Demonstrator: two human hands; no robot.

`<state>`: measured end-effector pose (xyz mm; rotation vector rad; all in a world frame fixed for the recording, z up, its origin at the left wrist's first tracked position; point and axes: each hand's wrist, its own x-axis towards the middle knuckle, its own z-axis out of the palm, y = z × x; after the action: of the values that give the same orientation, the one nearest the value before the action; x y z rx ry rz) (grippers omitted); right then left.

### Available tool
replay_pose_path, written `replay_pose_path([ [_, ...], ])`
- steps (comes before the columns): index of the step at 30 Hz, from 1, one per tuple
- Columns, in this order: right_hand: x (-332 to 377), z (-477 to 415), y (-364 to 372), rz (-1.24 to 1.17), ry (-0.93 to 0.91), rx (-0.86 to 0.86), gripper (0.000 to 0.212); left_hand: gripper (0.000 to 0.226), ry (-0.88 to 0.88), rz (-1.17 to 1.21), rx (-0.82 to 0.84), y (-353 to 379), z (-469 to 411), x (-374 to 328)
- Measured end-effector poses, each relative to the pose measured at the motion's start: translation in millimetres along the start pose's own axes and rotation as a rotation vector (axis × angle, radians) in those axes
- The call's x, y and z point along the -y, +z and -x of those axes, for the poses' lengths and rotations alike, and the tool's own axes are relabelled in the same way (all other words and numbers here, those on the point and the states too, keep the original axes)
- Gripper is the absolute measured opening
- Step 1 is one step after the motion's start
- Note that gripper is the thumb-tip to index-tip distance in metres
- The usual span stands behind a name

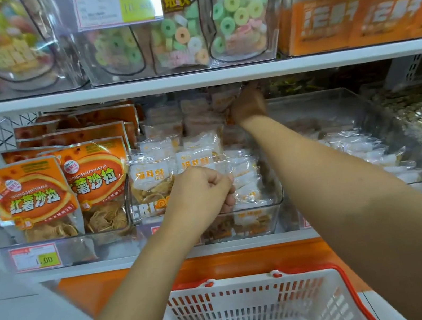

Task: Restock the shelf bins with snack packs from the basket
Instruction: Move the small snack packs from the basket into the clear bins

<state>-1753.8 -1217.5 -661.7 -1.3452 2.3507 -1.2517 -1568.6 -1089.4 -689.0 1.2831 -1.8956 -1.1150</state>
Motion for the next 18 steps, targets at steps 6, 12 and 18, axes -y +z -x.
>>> replay_pose_path([
  [6, 0.2, 2.1, 12.6, 0.129, 0.012, -0.035, 0.064, 0.031, 0.007, -0.006, 0.003, -0.5, 1.1, -1.7],
  [12, 1.7, -6.2, 18.5, 0.128, -0.041, -0.014, 0.057, 0.033, 0.024, -0.022, -0.002, -4.9, 5.3, 1.4],
  [18, -1.9, -2.7, 21.4, 0.143, -0.074, -0.050, 0.044, 0.032, 0.000, -0.024, 0.001, -6.1, 3.9, -0.2],
])
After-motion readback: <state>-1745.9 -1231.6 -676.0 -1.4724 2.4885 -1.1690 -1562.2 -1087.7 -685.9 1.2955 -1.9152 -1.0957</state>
